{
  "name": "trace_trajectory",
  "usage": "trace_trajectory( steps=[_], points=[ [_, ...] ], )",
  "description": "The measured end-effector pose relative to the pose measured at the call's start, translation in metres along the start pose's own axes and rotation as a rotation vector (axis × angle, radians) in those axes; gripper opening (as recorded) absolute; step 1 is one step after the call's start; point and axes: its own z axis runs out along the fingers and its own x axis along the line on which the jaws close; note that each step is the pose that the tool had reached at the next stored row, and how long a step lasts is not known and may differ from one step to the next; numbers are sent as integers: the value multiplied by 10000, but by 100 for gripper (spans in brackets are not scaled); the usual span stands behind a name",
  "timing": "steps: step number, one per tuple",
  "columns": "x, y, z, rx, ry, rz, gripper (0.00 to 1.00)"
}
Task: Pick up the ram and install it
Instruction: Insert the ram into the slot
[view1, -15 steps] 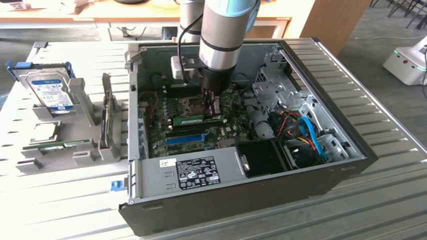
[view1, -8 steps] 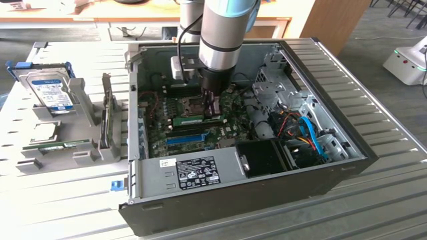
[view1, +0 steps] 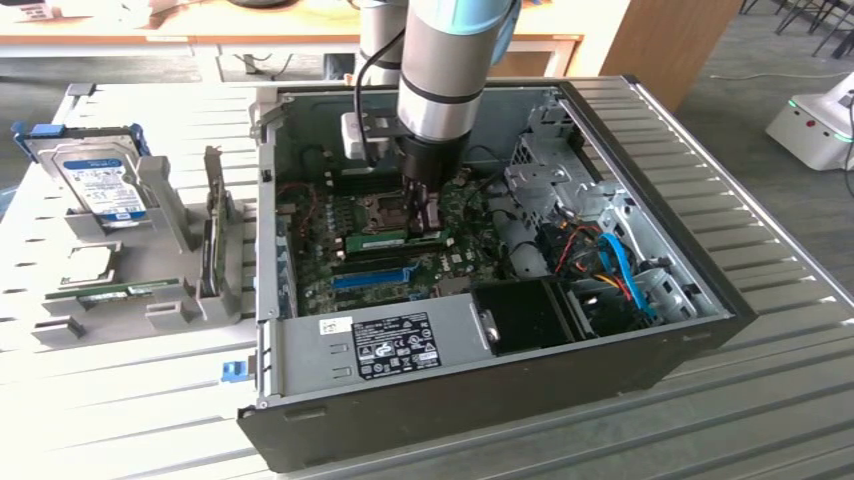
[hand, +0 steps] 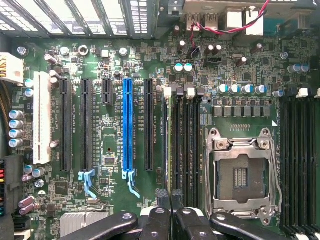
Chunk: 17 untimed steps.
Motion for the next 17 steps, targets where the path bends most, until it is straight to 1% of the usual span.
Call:
trace_trajectory(
  steps=[17],
  points=[
    [1, 5, 10, 0, 1, 0, 12]
  ],
)
